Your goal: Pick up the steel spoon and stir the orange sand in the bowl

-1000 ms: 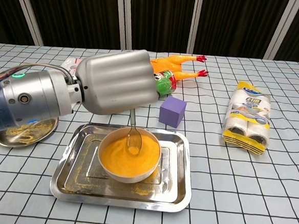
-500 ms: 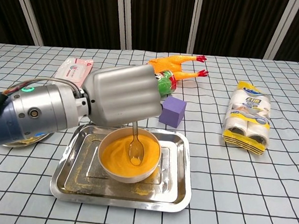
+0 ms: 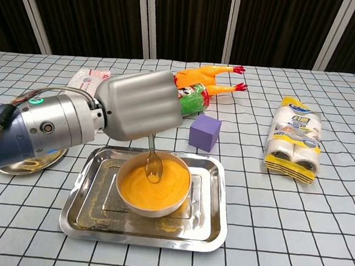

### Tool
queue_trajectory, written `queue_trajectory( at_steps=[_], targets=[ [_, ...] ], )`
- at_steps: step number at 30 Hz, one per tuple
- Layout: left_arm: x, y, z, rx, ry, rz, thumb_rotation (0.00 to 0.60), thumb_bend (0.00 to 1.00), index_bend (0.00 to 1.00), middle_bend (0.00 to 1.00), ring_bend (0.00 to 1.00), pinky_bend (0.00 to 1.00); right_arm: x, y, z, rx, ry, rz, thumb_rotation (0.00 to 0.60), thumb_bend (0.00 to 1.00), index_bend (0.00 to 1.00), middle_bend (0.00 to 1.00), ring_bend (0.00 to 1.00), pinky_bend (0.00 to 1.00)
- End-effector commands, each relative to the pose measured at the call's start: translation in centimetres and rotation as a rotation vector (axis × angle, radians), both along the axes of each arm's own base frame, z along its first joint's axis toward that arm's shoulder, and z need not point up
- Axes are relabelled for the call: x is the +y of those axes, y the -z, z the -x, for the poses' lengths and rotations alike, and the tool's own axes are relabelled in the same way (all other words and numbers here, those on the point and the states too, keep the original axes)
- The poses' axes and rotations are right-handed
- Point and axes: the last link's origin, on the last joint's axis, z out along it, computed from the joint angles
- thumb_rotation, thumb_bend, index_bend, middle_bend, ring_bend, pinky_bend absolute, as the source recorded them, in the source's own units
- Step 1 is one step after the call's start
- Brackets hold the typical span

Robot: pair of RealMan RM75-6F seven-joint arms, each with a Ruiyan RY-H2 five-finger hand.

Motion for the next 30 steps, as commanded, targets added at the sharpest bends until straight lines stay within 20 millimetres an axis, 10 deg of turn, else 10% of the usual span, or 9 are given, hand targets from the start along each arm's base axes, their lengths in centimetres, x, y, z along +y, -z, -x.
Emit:
queue_trajectory(
  at_steps=[1, 30],
  targets=[
    [0.3, -0.2, 0.1, 0.001, -0.003, -0.014, 0.600, 0.72, 0.83, 1.00, 1.00, 1.00, 0.0, 0.0, 0.0, 0.001, 0.000, 0.000, 0.600, 0.41, 0.00, 0.00, 0.00, 0.00],
    [-0.3, -0.2, -1.0, 0.095, 0.147, -0.074, 0.600, 0.72, 0.83, 1.00, 1.00, 1.00, 0.0, -0.1, 0.0, 0.000, -0.005, 0.003, 0.600, 0.40, 0.00, 0.00, 0.00, 0.00]
  ],
)
